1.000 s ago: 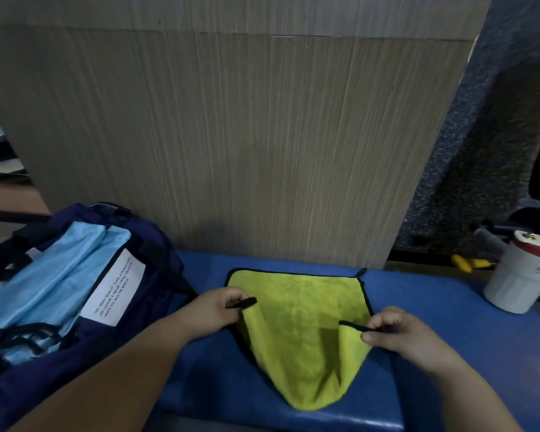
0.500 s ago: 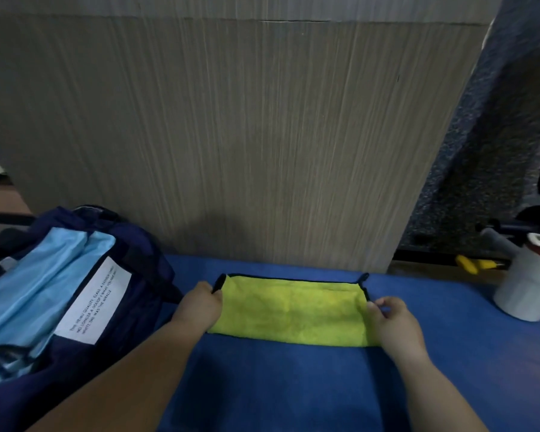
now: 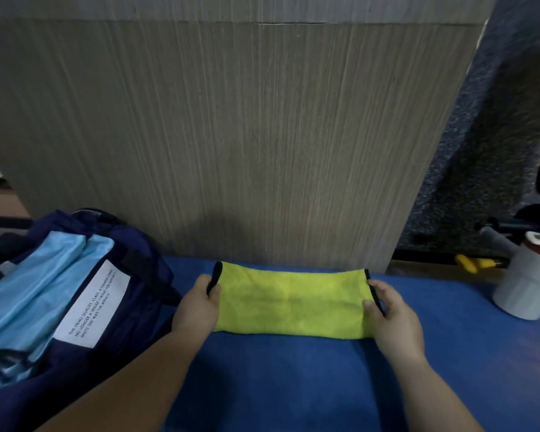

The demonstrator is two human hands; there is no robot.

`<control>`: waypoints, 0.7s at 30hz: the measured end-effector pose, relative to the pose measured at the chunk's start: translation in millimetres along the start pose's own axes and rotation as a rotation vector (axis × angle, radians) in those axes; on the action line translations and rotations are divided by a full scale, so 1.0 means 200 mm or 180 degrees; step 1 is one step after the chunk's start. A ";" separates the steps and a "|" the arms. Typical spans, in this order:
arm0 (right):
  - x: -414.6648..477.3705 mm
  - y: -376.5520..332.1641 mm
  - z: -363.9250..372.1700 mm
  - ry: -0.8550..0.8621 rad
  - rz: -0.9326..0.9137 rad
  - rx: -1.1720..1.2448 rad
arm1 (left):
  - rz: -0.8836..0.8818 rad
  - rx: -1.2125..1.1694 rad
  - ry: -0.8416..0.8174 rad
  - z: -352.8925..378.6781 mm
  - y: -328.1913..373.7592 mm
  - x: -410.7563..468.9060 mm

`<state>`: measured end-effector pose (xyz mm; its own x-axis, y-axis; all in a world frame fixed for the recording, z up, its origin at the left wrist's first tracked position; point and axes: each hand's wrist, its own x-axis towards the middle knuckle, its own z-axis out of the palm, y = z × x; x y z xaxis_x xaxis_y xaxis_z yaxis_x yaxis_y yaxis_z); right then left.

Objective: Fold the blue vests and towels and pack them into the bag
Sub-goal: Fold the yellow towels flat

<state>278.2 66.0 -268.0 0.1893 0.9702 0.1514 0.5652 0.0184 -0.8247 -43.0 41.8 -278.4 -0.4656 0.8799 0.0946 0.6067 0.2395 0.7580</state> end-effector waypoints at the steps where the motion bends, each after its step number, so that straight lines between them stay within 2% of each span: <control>1: 0.00 0.01 0.01 -0.0107 0.0113 -0.0282 | -0.0037 0.0187 -0.0072 0.00 0.00 0.01; 3: -0.01 0.03 0.01 -0.0207 0.0261 -0.0675 | -0.0036 0.0536 -0.0196 0.00 0.00 0.03; 6: -0.01 0.03 0.00 -0.0125 0.0474 -0.0836 | -0.0111 0.0749 -0.0184 0.01 0.01 0.05; 9: -0.01 -0.01 -0.03 -0.0428 0.0818 -0.1211 | -0.0172 0.0953 -0.0244 0.02 0.02 0.02; 14: -0.05 -0.04 -0.05 -0.0600 0.0978 -0.1033 | -0.0349 0.1263 -0.0583 -0.01 0.04 -0.01; 16: -0.05 -0.03 -0.05 -0.0623 0.1080 -0.0782 | -0.0528 0.1003 -0.0778 0.00 0.04 0.00; 18: -0.05 -0.03 -0.06 -0.0480 0.1157 -0.0278 | -0.0761 0.0142 -0.0918 0.00 0.03 0.00; 20: -0.07 -0.06 -0.09 -0.0108 0.1107 0.0061 | -0.0890 -0.0561 -0.1020 -0.01 0.03 -0.03; 21: -0.07 -0.08 -0.10 0.0118 0.1049 0.0140 | -0.0881 -0.0667 -0.1123 -0.01 0.03 -0.05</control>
<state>283.6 47.0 -246.0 0.3857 0.9162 -0.1083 0.4337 -0.2836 -0.8552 -35.5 33.4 -272.7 -0.3225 0.8889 -0.3253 0.3317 0.4280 0.8407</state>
